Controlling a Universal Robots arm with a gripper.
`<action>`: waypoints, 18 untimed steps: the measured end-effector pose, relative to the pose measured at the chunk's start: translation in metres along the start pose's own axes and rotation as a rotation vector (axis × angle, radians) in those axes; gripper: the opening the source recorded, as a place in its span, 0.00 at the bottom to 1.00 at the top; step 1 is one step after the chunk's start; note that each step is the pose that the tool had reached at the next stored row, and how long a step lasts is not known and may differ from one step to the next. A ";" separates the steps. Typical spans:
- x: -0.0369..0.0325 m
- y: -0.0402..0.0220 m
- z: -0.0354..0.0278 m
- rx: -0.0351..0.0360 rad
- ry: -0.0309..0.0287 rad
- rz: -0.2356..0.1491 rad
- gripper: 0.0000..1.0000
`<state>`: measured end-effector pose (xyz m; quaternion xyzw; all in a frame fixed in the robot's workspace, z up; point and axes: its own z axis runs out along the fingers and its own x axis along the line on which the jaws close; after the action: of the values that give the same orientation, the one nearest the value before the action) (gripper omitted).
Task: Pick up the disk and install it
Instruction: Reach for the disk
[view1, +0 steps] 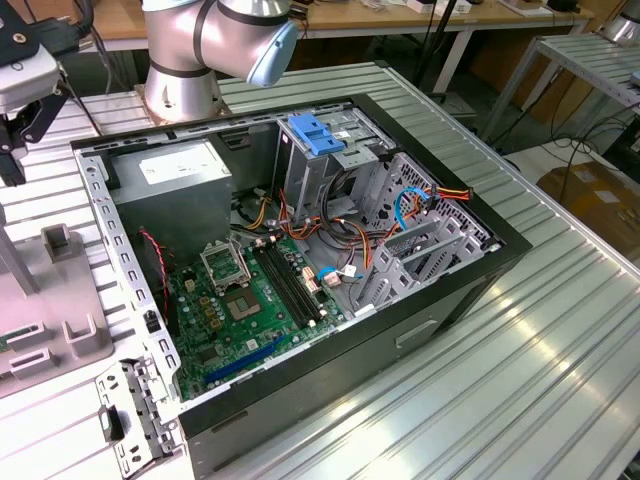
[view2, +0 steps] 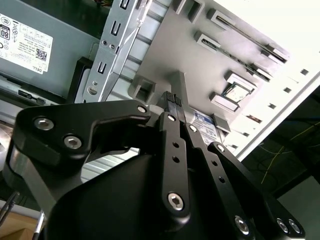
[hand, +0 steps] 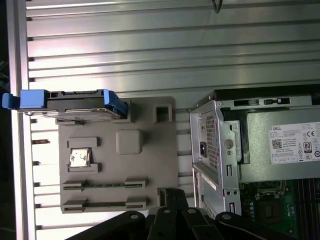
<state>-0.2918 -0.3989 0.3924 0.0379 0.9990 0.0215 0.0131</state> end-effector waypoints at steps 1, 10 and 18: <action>0.0003 0.0000 0.0000 0.0000 0.0000 0.000 0.11; 0.0036 -0.0003 -0.0001 0.0000 0.0000 0.000 0.11; 0.0054 -0.0004 0.0000 0.0000 0.0000 0.000 0.11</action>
<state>-0.2972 -0.3989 0.3923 0.0378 0.9990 0.0215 0.0131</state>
